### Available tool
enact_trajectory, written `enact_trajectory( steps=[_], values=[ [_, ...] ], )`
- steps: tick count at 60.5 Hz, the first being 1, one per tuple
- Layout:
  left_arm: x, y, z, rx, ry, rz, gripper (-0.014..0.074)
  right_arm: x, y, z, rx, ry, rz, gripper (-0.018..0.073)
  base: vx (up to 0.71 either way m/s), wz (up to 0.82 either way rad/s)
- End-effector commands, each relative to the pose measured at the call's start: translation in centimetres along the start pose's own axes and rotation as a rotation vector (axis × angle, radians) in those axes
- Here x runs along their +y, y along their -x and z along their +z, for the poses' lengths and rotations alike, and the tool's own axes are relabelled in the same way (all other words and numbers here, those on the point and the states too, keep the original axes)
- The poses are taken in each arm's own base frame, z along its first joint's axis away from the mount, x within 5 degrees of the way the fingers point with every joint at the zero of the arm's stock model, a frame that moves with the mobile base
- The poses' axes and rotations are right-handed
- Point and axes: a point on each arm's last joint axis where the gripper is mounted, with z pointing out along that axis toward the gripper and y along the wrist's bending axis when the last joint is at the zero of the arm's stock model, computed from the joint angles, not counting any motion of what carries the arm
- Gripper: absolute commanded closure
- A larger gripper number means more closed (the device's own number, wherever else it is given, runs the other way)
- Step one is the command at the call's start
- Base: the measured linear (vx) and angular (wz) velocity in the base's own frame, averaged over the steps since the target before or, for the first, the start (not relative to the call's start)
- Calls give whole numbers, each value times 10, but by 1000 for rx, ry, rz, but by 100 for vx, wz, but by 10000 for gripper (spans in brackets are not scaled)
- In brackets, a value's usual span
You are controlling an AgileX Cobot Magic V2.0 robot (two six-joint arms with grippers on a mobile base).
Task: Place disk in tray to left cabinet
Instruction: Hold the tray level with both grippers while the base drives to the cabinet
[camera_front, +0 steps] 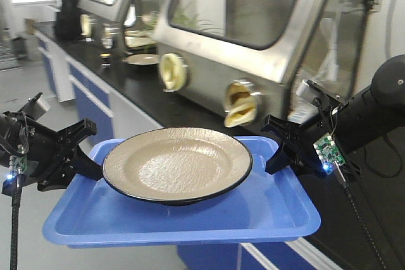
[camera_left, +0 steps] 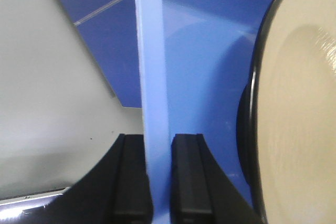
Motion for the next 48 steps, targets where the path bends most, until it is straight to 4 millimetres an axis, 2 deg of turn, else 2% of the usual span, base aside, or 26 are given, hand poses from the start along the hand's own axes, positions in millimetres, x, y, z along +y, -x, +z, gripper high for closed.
enact_trajectory(
  steps=[1, 48],
  values=[
    [-44, -8, -25, -36, -231, -28, 596, 40, -3, -31, -71, 227, 20, 565, 1, 55],
    [-44, -8, -25, -35, -231, -28, 596, 40, -4, -31, -67, 226, 19, 565, 9, 50]
  ],
)
